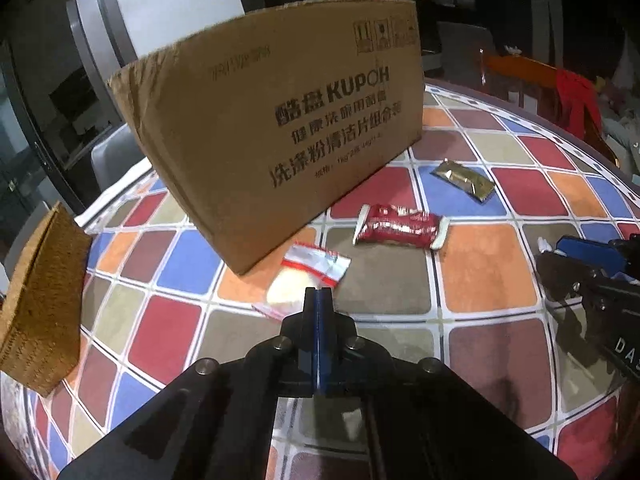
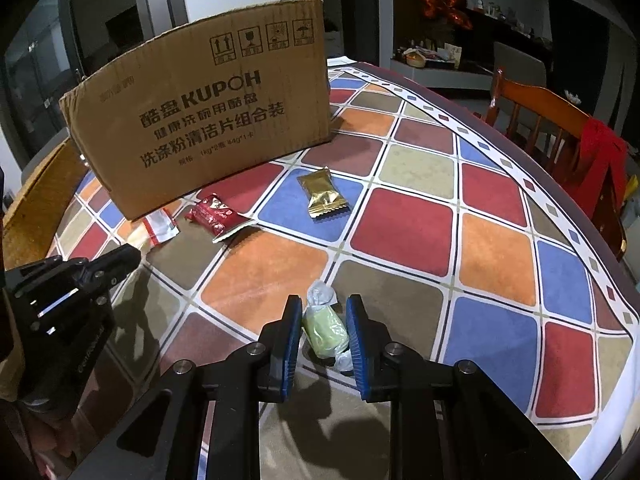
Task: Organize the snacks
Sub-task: 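Grasp the clear packet with the left tool while the right tool grasps the green candy, then lift both held candies and carry them over the cardboard box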
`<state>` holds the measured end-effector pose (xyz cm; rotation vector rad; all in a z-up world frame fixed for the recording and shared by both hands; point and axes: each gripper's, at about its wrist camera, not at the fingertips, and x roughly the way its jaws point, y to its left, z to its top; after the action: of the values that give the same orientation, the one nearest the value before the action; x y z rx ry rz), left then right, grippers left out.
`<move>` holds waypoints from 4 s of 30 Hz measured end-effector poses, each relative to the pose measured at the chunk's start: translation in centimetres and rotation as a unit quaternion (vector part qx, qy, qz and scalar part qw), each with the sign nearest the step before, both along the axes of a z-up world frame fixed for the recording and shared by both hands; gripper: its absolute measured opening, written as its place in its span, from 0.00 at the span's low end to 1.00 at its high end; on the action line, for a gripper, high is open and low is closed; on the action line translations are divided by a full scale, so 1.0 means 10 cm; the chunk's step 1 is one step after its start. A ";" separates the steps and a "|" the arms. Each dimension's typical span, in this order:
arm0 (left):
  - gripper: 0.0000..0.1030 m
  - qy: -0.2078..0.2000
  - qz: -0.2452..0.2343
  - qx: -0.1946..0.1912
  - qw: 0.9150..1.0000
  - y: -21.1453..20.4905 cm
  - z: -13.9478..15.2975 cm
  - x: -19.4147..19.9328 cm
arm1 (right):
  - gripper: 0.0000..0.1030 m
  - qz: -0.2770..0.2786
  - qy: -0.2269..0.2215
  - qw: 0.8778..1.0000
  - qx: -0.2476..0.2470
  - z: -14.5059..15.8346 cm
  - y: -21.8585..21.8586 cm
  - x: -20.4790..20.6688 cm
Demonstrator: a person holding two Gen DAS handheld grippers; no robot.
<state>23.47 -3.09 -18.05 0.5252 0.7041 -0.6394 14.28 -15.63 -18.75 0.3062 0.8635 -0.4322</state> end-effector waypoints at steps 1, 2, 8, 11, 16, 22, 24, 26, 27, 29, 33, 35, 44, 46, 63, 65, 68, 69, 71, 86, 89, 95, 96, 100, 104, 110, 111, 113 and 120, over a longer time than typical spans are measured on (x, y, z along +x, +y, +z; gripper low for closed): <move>0.04 -0.002 -0.004 0.001 1.000 -0.01 0.02 0.00 | 0.24 0.000 0.000 1.000 0.002 0.00 -0.01 0.00; 0.06 -0.004 -0.008 0.002 1.000 -0.02 0.03 0.01 | 0.24 0.000 0.000 1.000 0.004 0.00 -0.01 0.00; 0.26 -0.021 -0.029 0.018 0.999 -0.08 0.03 0.06 | 0.24 -0.004 -0.002 1.000 0.009 0.00 -0.05 0.03; 0.33 -0.019 -0.035 0.023 0.999 -0.09 0.02 0.11 | 0.24 -0.008 0.000 1.000 0.013 -0.02 -0.07 0.05; 0.47 -0.013 -0.051 0.026 0.998 -0.08 -0.02 0.17 | 0.24 -0.015 0.000 1.000 0.012 -0.03 -0.05 0.09; 0.51 0.002 -0.058 0.029 0.998 -0.07 -0.10 0.27 | 0.24 -0.022 0.001 1.000 0.011 -0.04 -0.03 0.17; 0.52 0.006 -0.060 0.022 0.998 -0.06 -0.11 0.29 | 0.24 -0.022 0.003 1.000 0.011 -0.05 -0.02 0.19; 0.52 0.011 -0.061 0.015 0.998 -0.04 -0.11 0.31 | 0.24 -0.023 0.004 1.000 0.009 -0.06 0.00 0.19; 0.50 0.014 -0.061 0.011 0.998 -0.02 -0.12 0.31 | 0.24 -0.023 0.004 1.000 0.008 -0.06 0.01 0.19; 0.42 0.026 -0.064 -0.002 0.998 0.01 -0.12 0.31 | 0.24 -0.023 0.004 1.000 0.006 -0.06 0.01 0.20; 0.32 0.023 -0.069 -0.001 0.997 0.00 -0.12 0.26 | 0.24 -0.021 0.004 1.000 0.005 -0.06 0.02 0.21; 0.31 0.024 -0.064 -0.003 0.998 0.01 -0.11 0.26 | 0.24 -0.021 0.004 1.000 0.004 -0.06 0.02 0.20; 0.31 0.026 -0.036 -0.006 0.999 0.05 -0.06 0.21 | 0.24 -0.010 0.001 1.000 0.001 0.00 0.03 0.19; 0.31 0.023 -0.029 -0.009 0.999 0.05 -0.02 0.20 | 0.24 -0.006 -0.002 1.000 -0.001 0.03 0.03 0.18; 0.31 0.014 0.062 -0.047 0.997 0.07 0.35 -0.06 | 0.24 0.039 -0.023 0.999 -0.012 0.36 -0.10 0.11; 0.31 0.015 0.072 -0.052 0.996 0.07 0.39 -0.08 | 0.24 0.048 -0.025 0.998 -0.013 0.39 -0.10 0.10; 0.31 0.016 0.089 -0.058 0.994 0.07 0.46 -0.12 | 0.24 0.058 -0.030 0.998 -0.016 0.45 -0.12 0.10; 0.31 0.016 0.093 -0.059 0.994 0.07 0.47 -0.13 | 0.24 0.061 -0.032 0.997 -0.014 0.47 -0.13 0.11; 0.31 0.014 0.104 -0.063 0.992 0.08 0.53 -0.14 | 0.24 0.068 -0.037 0.997 -0.016 0.53 -0.15 0.12; 0.31 -0.007 0.171 -0.080 0.982 0.14 0.95 -0.14 | 0.24 0.116 -0.072 0.990 -0.023 0.96 -0.19 0.27; 0.31 -0.015 0.178 -0.081 0.981 0.13 1.04 -0.15 | 0.24 0.122 -0.079 0.989 -0.026 1.05 -0.19 0.31; 0.31 -0.017 0.204 -0.091 0.975 0.18 1.20 -0.11 | 0.24 0.133 -0.092 0.986 -0.029 1.21 -0.20 0.39; 0.31 -0.017 0.206 -0.092 0.974 0.17 1.23 -0.11 | 0.24 0.135 -0.093 0.986 -0.029 1.24 -0.21 0.41; 0.31 -0.025 0.209 -0.091 0.973 0.14 1.31 -0.09 | 0.24 0.141 -0.102 0.984 -0.033 1.34 -0.23 0.44; 0.31 -0.032 0.214 -0.092 0.972 0.11 1.41 -0.06 | 0.24 0.149 -0.111 0.982 -0.040 1.46 -0.25 0.48; 0.31 -0.036 0.216 -0.102 0.970 0.05 1.53 -0.01 | 0.24 0.157 -0.127 0.978 -0.052 1.64 -0.30 0.55; 0.31 -0.037 0.216 -0.104 0.970 0.04 1.56 0.01 | 0.24 0.159 -0.129 0.977 -0.054 1.67 -0.30 0.56; 0.31 -0.036 0.217 -0.108 0.970 0.02 1.59 0.04 | 0.24 0.163 -0.132 0.976 -0.059 1.72 -0.31 0.60; 0.31 -0.037 0.221 -0.112 0.968 -0.02 1.65 0.15 | 0.24 0.173 -0.139 0.973 -0.069 1.83 -0.33 0.71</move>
<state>24.96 -3.33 -1.53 0.1695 0.6414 -0.2731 21.40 -18.90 -0.42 0.0801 0.5921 -0.1173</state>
